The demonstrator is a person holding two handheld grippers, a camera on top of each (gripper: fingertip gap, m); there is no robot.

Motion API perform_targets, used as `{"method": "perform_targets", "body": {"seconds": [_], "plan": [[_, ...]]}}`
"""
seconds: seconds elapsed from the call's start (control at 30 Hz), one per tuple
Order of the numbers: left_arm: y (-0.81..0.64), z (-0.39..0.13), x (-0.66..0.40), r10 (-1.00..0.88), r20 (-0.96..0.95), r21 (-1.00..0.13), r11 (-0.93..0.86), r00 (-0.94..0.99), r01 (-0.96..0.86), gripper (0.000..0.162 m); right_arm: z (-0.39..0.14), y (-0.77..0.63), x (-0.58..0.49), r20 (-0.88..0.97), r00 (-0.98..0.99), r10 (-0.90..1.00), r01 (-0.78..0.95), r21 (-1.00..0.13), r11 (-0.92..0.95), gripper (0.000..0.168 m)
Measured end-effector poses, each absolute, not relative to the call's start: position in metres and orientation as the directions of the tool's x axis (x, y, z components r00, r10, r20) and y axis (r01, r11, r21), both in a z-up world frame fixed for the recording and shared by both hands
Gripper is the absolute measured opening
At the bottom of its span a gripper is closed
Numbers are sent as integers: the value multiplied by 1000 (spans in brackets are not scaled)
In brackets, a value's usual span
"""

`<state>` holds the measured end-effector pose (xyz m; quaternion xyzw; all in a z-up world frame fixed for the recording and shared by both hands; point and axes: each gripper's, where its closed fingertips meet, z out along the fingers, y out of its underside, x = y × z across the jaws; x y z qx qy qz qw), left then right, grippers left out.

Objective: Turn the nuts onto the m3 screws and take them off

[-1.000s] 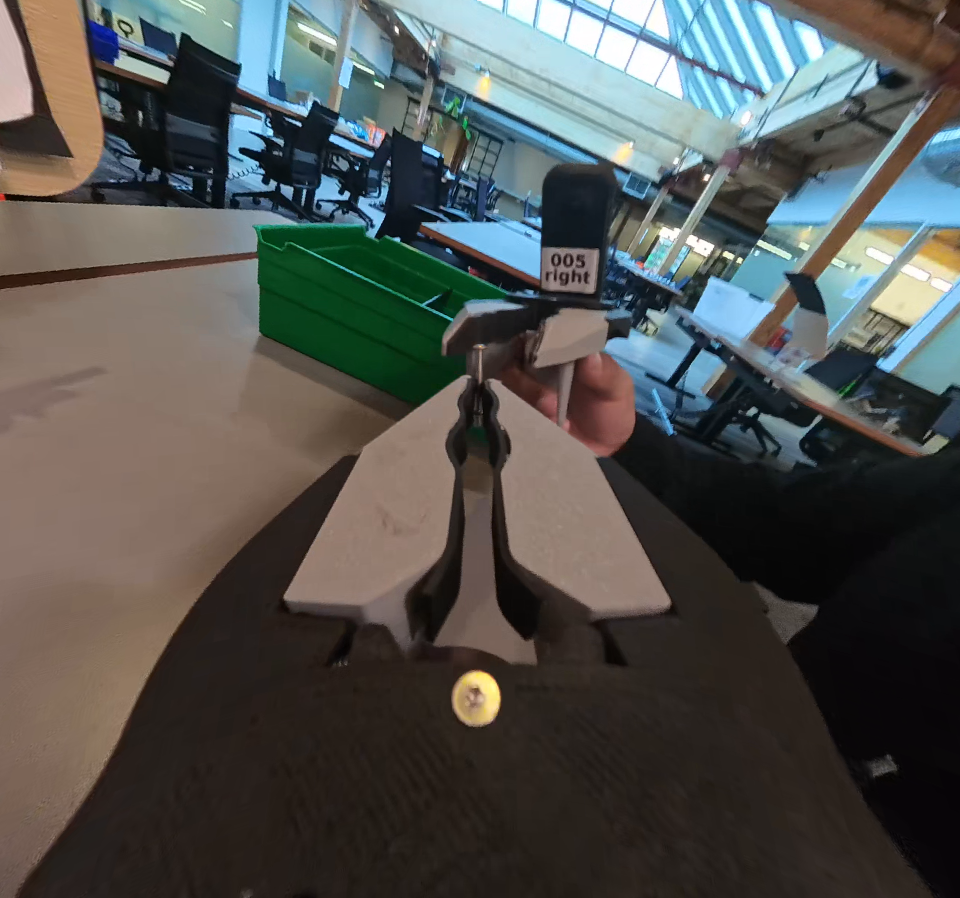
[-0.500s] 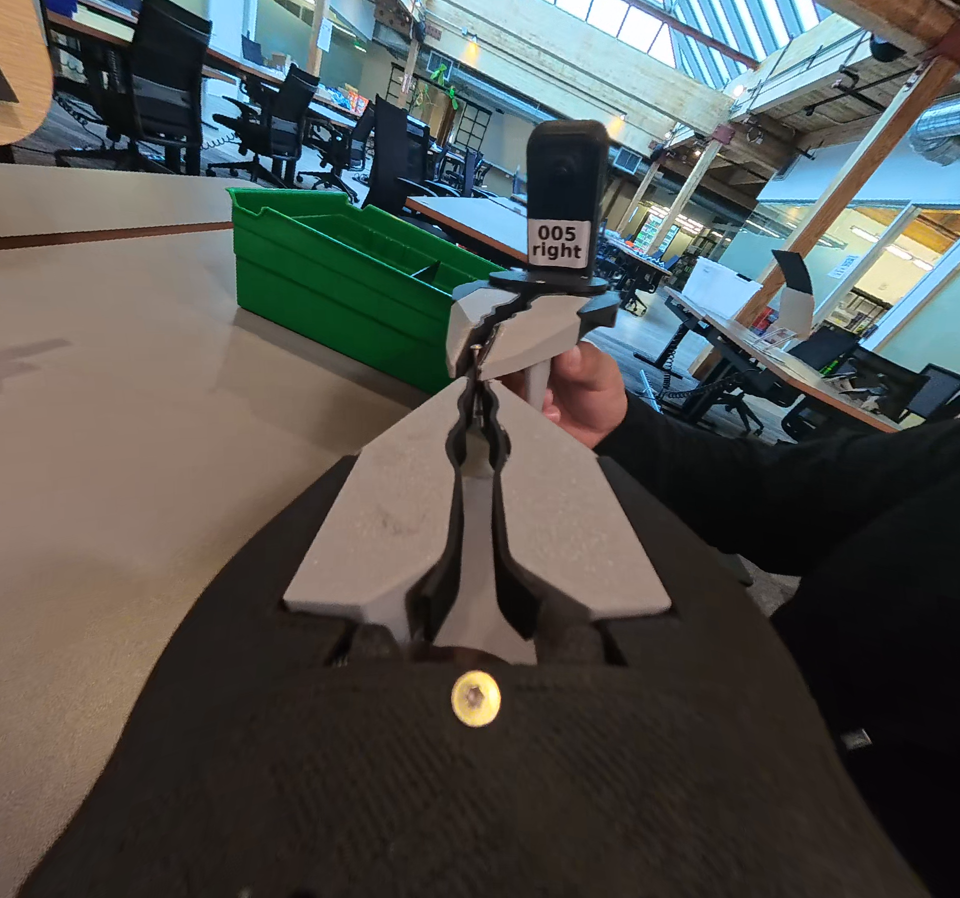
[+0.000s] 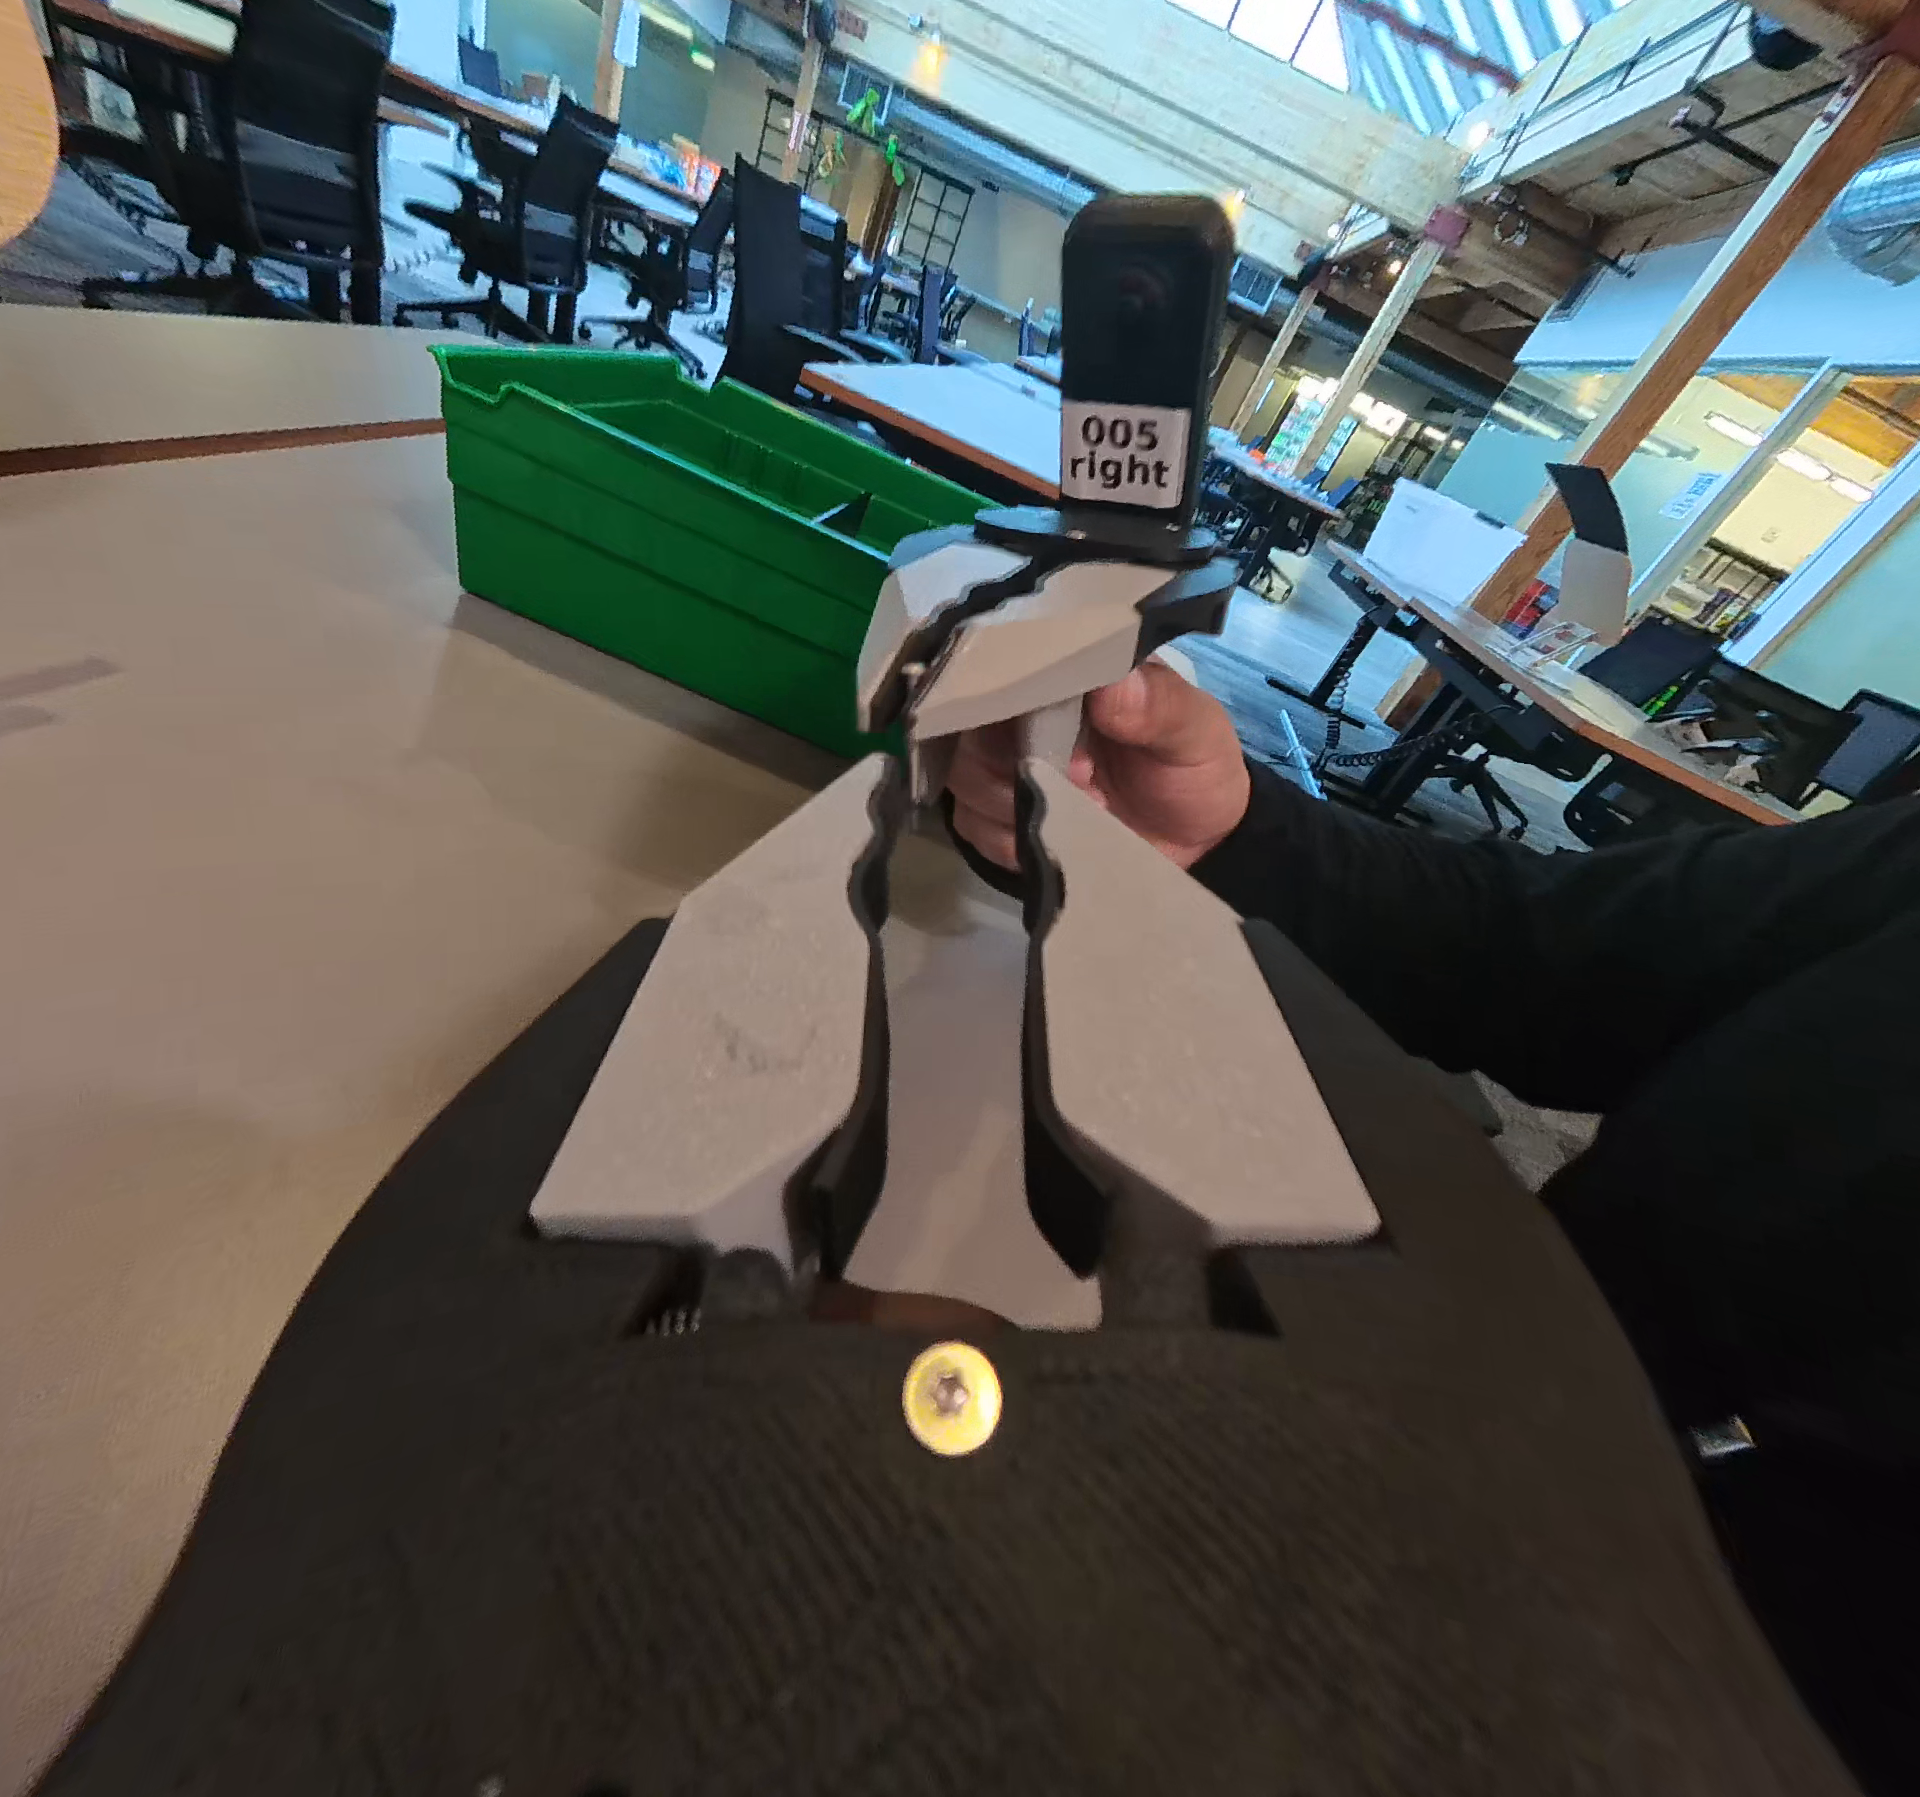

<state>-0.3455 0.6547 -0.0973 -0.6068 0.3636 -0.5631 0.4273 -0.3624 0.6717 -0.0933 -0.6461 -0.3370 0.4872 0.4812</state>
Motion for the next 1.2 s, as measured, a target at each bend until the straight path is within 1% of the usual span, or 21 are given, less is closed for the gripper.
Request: {"method": "perform_targets", "body": {"seconds": [0.1,0.23,0.3,0.6,0.73,0.97,1.1,1.2], "plan": [[656,-105,-345,-927,351,-935,-354,131,1,21,-89,669,-362,-306,279,910,-51,-951,-304,1],[655,-106,-343,-930,342,-939,-345,131,0,11,-89,670,-362,-314,280,907,-64,-949,-309,1],[655,-108,-341,-932,336,-941,-339,138,-1,3,-87,668,-363,-328,259,909,-79,-945,-318,1],[659,-106,-346,-941,297,-954,-300,162,3,2,-86,667,-362,-288,273,918,-57,-957,-284,1],[662,-98,-353,-935,318,-948,-315,157,42,2,-88,666,-360,-287,260,922,-37,-957,-287,2],[669,-86,-365,-922,358,-932,-343,149,120,0,-106,659,-367,-287,228,930,76,-947,-311,1],[671,-86,-369,-910,392,-918,-376,132,129,0,-100,662,-365,-307,227,924,29,-946,-322,1],[672,-93,-366,-902,408,-912,-396,141,102,0,-97,665,-362,-328,230,916,-1,-942,-336,1]]}}
